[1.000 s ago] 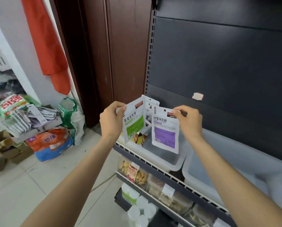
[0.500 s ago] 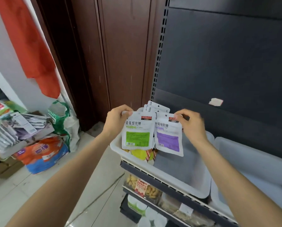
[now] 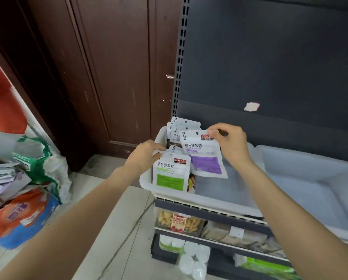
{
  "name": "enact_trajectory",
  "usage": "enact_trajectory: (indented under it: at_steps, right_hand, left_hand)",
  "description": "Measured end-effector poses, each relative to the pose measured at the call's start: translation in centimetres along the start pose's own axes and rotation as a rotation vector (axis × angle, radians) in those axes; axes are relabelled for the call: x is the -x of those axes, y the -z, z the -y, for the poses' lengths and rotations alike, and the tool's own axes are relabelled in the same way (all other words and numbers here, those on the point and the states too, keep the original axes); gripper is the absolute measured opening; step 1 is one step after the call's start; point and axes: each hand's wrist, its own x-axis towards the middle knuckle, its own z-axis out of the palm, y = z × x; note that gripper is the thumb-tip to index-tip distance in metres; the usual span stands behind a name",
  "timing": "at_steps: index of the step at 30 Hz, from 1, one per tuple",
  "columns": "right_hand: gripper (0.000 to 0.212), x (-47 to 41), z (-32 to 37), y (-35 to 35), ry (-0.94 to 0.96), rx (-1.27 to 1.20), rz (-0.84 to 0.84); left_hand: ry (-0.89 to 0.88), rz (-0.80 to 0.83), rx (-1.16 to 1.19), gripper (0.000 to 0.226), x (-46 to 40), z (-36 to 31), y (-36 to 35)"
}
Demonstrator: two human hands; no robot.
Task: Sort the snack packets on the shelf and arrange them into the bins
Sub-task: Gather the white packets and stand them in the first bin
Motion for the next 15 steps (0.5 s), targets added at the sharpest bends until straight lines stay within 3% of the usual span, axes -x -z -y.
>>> enact_trajectory:
  at_steps: [5,15]
  right_hand:
    - [0.012,0.9,0.7,-1.4,0.006,0.023,-0.025]
    - [0.015,0.9,0.8,-2.2,-0.096,0.292,-0.089]
  left_hand:
    - [-0.058,0.166,-0.072,0.042,0.5,0.8,-0.3]
    - [-0.184,0.121,-0.12,0.028,1.0,0.9,1.6]
